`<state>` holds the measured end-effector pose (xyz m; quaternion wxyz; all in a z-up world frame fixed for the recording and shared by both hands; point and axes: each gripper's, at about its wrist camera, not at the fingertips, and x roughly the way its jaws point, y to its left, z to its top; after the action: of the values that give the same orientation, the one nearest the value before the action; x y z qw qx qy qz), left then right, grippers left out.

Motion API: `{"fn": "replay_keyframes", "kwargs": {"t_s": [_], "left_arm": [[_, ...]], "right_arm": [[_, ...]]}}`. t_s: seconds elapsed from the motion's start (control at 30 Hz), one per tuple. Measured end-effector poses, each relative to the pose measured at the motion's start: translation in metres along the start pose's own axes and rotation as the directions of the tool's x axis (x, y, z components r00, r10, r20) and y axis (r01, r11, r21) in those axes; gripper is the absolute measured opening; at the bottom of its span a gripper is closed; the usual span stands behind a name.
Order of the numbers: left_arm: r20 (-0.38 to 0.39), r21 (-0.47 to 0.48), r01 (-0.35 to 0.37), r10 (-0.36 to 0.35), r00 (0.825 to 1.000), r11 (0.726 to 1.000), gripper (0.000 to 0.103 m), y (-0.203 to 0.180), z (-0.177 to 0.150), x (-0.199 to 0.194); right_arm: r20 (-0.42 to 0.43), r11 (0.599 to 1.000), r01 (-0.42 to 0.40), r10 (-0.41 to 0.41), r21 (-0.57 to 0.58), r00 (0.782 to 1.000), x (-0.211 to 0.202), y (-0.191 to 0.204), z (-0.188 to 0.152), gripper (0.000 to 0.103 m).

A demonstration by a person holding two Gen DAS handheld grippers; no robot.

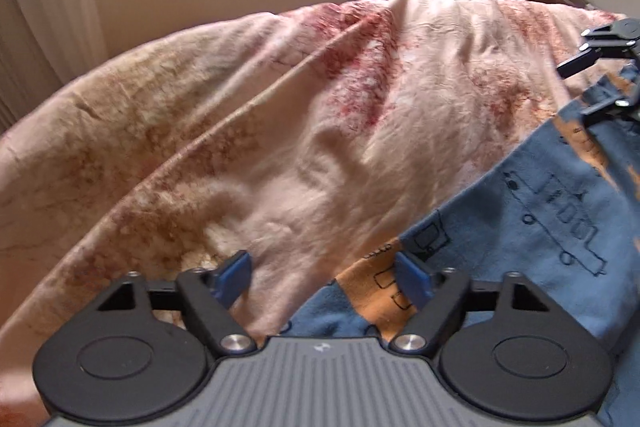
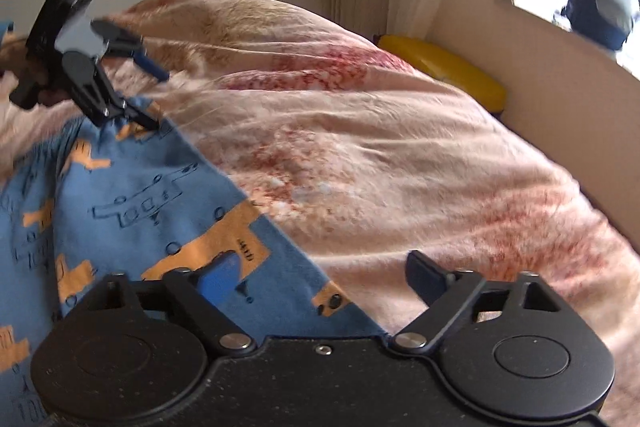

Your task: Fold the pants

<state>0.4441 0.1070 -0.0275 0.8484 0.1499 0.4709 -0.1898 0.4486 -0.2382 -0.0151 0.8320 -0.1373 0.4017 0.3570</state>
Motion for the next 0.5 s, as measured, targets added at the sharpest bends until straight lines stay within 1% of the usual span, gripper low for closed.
{"fn": "replay_keyframes", "kwargs": {"t_s": [0.03, 0.07, 0.1, 0.13, 0.17, 0.2, 0.23, 0.27, 0.3, 0.37, 0.4, 0.5], "left_arm": [[-0.006, 0.012, 0.021, -0.021, 1.000, 1.000, 0.069, 0.001, 0.000, 0.000], [-0.012, 0.025, 0.036, -0.036, 0.999, 0.999, 0.059, 0.002, 0.001, -0.001], [-0.020, 0.041, 0.052, -0.051, 0.998, 0.998, 0.048, 0.002, 0.001, -0.002], [-0.035, 0.054, 0.060, -0.058, 0.998, 0.997, 0.041, 0.001, 0.001, -0.002], [-0.055, 0.062, 0.060, -0.057, 0.997, 0.996, 0.028, 0.000, 0.001, -0.003], [-0.079, 0.070, 0.060, -0.054, 0.995, 0.996, 0.013, -0.002, 0.001, -0.003], [-0.094, 0.079, 0.056, -0.049, 0.994, 0.995, 0.008, -0.005, 0.002, -0.004], [-0.099, 0.092, 0.047, -0.037, 0.994, 0.995, 0.001, -0.009, 0.001, -0.007], [-0.089, 0.119, 0.026, -0.015, 0.996, 0.993, 0.000, -0.016, 0.000, -0.012], [-0.045, 0.166, -0.039, 0.047, 0.998, 0.985, 0.000, -0.028, -0.001, -0.023], [-0.020, 0.167, -0.074, 0.079, 0.997, 0.983, 0.000, -0.032, -0.002, -0.030], [0.049, 0.077, -0.177, 0.173, 0.984, 0.981, 0.000, -0.032, 0.005, -0.050]], "right_arm": [[-0.007, 1.000, -0.002, 0.002, -0.001, 1.000, 0.001, -0.001, 0.000, 0.067], [-0.014, 1.000, -0.019, 0.019, -0.002, 1.000, 0.001, -0.001, 0.000, 0.060], [-0.026, 0.999, -0.051, 0.051, -0.005, 0.998, 0.002, 0.000, 0.000, 0.048], [-0.033, 0.998, -0.064, 0.063, -0.012, 0.997, 0.002, 0.001, 0.000, 0.040], [-0.038, 0.997, -0.072, 0.071, -0.025, 0.997, 0.003, 0.003, -0.001, 0.038], [-0.043, 0.996, -0.074, 0.072, -0.043, 0.996, 0.003, 0.005, -0.002, 0.034], [-0.046, 0.996, -0.071, 0.069, -0.053, 0.997, 0.003, 0.007, -0.002, 0.021], [-0.047, 0.996, -0.063, 0.060, -0.056, 0.997, 0.004, 0.009, -0.003, 0.011], [-0.044, 0.997, -0.049, 0.047, -0.058, 0.998, 0.003, 0.012, -0.004, 0.001], [-0.024, 0.997, -0.030, 0.028, -0.071, 0.999, -0.001, 0.015, -0.006, 0.000], [-0.007, 0.997, -0.017, 0.016, -0.078, 1.000, -0.004, 0.018, -0.005, 0.000], [0.061, 0.996, 0.035, -0.030, -0.085, 0.998, -0.016, 0.022, 0.001, 0.000]]}}
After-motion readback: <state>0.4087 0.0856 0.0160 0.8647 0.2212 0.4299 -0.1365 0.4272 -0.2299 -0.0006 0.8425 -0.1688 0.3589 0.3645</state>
